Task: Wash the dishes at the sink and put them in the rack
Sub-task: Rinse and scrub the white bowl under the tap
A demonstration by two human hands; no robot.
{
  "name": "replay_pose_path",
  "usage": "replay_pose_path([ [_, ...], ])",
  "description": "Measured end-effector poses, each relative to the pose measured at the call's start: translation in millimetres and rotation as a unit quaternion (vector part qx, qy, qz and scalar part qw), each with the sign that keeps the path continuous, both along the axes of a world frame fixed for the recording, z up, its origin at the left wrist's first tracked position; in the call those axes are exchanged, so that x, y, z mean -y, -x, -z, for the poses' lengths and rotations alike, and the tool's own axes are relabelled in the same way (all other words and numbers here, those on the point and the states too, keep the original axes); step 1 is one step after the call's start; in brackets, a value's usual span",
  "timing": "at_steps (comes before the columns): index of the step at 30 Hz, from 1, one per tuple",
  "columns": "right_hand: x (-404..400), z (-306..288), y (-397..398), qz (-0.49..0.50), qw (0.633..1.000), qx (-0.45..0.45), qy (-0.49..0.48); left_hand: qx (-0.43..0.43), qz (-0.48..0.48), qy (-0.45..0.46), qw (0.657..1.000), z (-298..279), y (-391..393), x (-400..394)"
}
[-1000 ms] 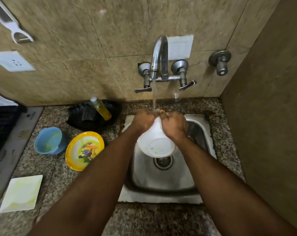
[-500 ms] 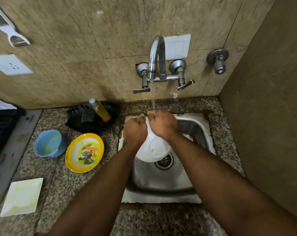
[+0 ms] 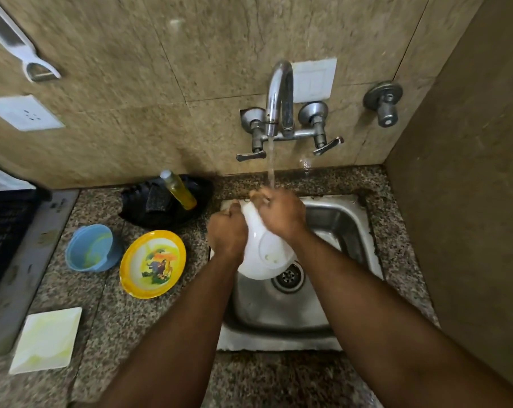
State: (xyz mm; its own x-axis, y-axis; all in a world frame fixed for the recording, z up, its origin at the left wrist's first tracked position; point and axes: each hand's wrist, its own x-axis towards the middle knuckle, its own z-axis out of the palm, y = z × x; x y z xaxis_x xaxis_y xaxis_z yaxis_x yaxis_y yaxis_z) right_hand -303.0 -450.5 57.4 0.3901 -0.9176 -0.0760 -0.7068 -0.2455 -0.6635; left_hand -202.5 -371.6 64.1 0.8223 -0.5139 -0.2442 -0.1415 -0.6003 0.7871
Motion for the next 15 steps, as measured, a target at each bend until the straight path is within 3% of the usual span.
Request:
replay_pose_path([
  [2, 21, -3, -4, 0.063, 0.989, 0.033, -0.133, -0.007, -0.013, 0.008, 1.0, 3, 8, -2],
  [4, 35, 1, -5, 0.074, 0.984, 0.019, -0.163, -0.036, -0.032, 0.011, 0.999, 3, 15, -2],
  [9, 26, 5, 15, 0.064, 0.988, 0.055, -0.129, -0.068, -0.111, 0.056, 0.99, 11, 20, 1],
  [11, 9, 5, 25, 0.042, 0.994, 0.021, -0.103, -0.097, -0.141, 0.053, 0.984, 18, 13, 1],
  [15, 6, 8, 29, 0.012, 0.996, -0.081, -0.025, -0.154, -0.082, 0.039, 0.984, 24, 10, -6],
])
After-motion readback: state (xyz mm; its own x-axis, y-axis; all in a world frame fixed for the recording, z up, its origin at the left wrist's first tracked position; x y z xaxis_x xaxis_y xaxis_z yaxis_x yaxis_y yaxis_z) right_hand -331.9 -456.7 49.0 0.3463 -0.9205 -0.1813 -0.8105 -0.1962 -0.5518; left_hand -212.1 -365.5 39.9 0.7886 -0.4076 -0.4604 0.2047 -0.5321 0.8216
